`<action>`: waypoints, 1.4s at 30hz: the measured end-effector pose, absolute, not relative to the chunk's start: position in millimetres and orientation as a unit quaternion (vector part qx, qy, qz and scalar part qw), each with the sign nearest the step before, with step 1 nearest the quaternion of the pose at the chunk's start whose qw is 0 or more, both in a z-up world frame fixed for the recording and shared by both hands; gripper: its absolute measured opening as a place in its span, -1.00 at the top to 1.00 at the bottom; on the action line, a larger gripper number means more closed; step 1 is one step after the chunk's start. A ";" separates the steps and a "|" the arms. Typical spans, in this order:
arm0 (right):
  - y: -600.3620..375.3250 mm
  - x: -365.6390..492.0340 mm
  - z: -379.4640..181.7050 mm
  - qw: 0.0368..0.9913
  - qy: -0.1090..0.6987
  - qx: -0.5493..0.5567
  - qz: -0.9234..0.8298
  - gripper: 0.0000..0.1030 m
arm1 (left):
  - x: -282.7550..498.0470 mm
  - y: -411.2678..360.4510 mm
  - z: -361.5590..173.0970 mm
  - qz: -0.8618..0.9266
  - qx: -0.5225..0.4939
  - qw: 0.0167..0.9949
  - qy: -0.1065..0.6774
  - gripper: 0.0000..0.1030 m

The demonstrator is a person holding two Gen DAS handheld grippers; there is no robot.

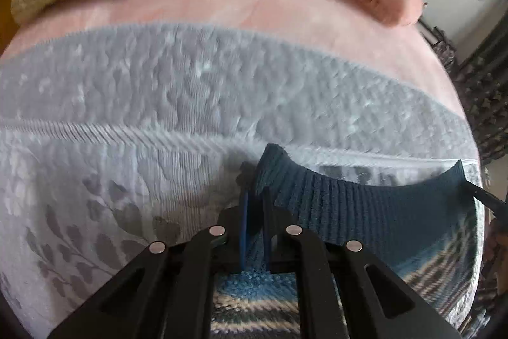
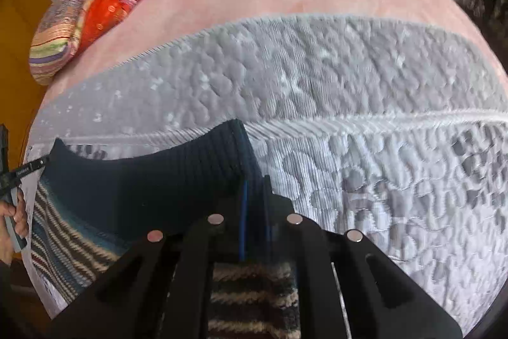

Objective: Fold small clothes

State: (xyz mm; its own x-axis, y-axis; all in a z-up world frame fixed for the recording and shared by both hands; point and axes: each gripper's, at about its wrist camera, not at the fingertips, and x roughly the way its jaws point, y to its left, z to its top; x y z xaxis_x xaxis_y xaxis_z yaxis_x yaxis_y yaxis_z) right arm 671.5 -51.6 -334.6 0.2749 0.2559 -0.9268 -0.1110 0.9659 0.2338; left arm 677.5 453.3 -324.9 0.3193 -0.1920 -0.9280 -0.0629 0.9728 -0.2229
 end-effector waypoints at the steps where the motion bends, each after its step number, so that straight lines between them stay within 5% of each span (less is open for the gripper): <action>1: -50.9 673.2 -346.0 0.787 0.603 0.063 0.113 0.85 | 677.8 452.4 -335.2 -0.038 -0.106 0.798 0.593 0.83; 4: -51.4 672.2 -356.0 0.779 0.612 0.072 0.113 0.69 | 675.4 455.7 -337.8 -0.033 -0.116 0.798 0.591 0.68; 6: -59.2 669.4 -345.4 0.786 0.602 0.089 0.104 0.24 | 670.4 464.1 -325.1 0.001 -0.115 0.808 0.578 0.40; 8: -67.9 658.0 -323.8 0.807 0.568 0.115 0.114 0.20 | 654.7 468.5 -295.4 0.010 -0.127 0.837 0.532 0.40; 11: -70.2 640.6 -315.4 0.793 0.566 0.164 0.156 0.25 | 638.8 460.0 -283.5 -0.096 -0.205 0.823 0.522 0.39; 14: -63.3 629.9 -336.9 0.767 0.595 0.173 0.164 0.51 | 641.6 450.2 -314.1 -0.080 -0.187 0.795 0.572 0.38; 15: -65.0 629.6 -347.0 0.766 0.602 0.170 0.151 0.79 | 643.8 453.6 -330.6 -0.058 -0.177 0.784 0.592 0.68; 17: -73.6 633.5 -355.1 0.764 0.603 0.183 0.140 0.96 | 645.9 460.5 -343.7 -0.040 -0.176 0.782 0.597 0.85; 20: -81.7 631.4 -344.4 0.757 0.600 0.216 0.144 0.79 | 640.1 467.5 -327.9 -0.050 -0.204 0.783 0.585 0.78; 24: -77.6 593.6 -319.4 0.746 0.583 0.244 0.212 0.79 | 599.1 465.2 -288.9 -0.138 -0.216 0.797 0.546 0.74; 30: -69.5 573.6 -353.6 0.735 0.610 0.223 0.196 0.96 | 568.6 471.3 -335.1 -0.105 -0.183 0.782 0.587 0.80; 32: -67.5 570.0 -340.3 0.736 0.610 0.225 0.189 0.79 | 567.8 474.5 -330.8 -0.095 -0.210 0.779 0.584 0.78; 37: -49.9 520.1 -306.4 0.729 0.595 0.222 0.256 0.78 | 508.8 461.9 -282.7 -0.180 -0.238 0.792 0.533 0.59; 42: -28.3 481.5 -341.4 0.722 0.632 0.176 0.219 0.85 | 468.6 449.8 -333.4 -0.164 -0.203 0.776 0.575 0.64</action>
